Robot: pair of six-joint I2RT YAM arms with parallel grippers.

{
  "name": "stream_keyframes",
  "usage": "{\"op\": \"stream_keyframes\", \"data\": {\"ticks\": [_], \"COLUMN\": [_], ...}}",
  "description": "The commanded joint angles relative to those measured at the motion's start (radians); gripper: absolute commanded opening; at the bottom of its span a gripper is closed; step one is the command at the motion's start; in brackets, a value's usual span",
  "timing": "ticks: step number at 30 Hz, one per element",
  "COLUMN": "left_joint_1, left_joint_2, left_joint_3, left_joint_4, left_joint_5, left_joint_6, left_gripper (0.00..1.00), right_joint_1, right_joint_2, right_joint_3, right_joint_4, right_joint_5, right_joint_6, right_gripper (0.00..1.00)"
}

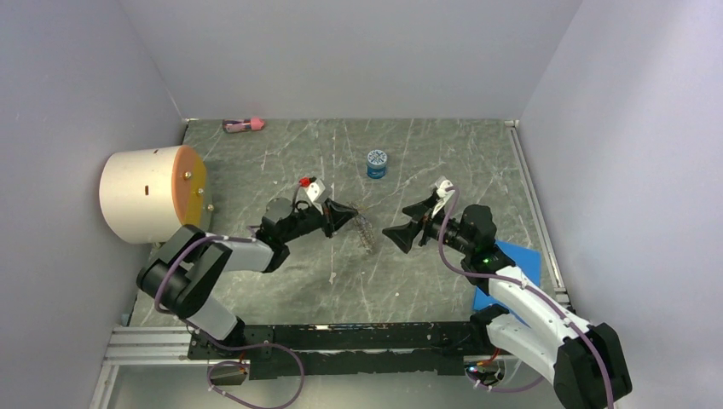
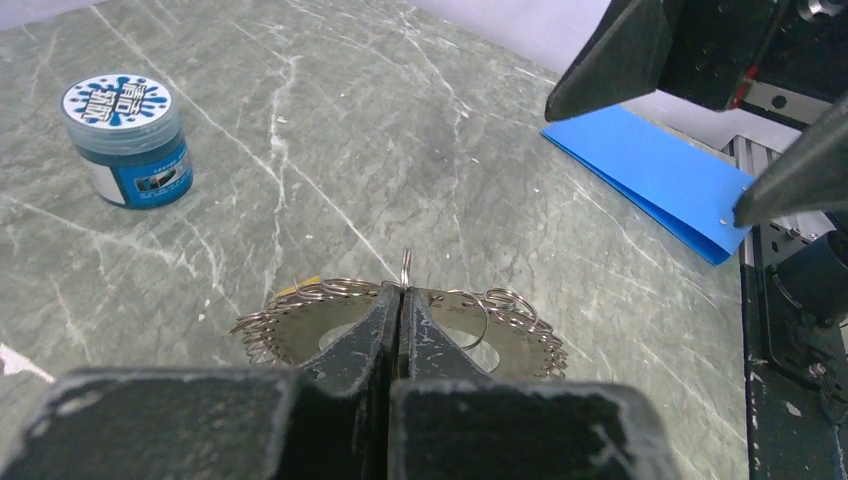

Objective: Put the keys on the keyring

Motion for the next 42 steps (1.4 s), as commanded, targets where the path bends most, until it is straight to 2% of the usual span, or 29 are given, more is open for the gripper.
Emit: {"op": "stream_keyframes", "data": {"ticks": [1,7,17,21,27,31,36,38,39,40,42], "left_joint_1": [0.002,0.002,0.001,0.002,0.002,0.002,0.01,0.036,0.059,0.085,0.144], "left_joint_2": [-0.075,-0.178,-0.269,-0.282,-0.291,-0.315,-0.363,-0.37,-0.37,-0.369,-0.362], "left_joint_3": [-0.083,-0.133,-0.207,-0.19,-0.205,-0.231,-0.199,-0.19,-0.191,-0.197,-0.223], "left_joint_4": [-0.011,-0.119,-0.169,-0.237,-0.246,-0.22,-0.297,-0.299,-0.287,-0.273,-0.193], "left_joint_5": [-0.037,-0.055,-0.082,-0.084,-0.119,-0.16,-0.218,-0.224,-0.221,-0.228,-0.236], "left_joint_6": [0.01,0.023,-0.037,-0.067,-0.137,-0.18,-0.204,-0.227,-0.248,-0.28,-0.348], "left_gripper": [0.03,0.03,0.03,0.1,0.19,0.41,0.74,0.8,0.9,0.94,0.94], "right_joint_1": [-0.003,-0.004,-0.005,-0.005,-0.005,-0.004,-0.006,-0.007,-0.012,-0.018,-0.035], "right_joint_2": [-0.017,0.0,0.037,0.048,0.052,0.057,0.074,0.08,0.084,0.088,0.098], "right_joint_3": [0.019,0.023,0.028,0.021,0.018,0.021,0.032,0.037,0.036,0.036,0.032], "right_joint_4": [0.065,0.063,0.095,0.109,0.119,0.118,0.121,0.12,0.125,0.128,0.141], "right_joint_5": [-0.014,-0.016,-0.036,-0.039,-0.042,-0.041,-0.05,-0.046,-0.041,-0.039,-0.038], "right_joint_6": [-0.002,-0.013,-0.009,0.0,0.007,0.002,0.003,0.002,0.007,0.011,0.027], "right_gripper": [0.99,0.99,0.99,0.99,0.99,0.99,0.99,0.99,0.99,0.99,0.99]}}
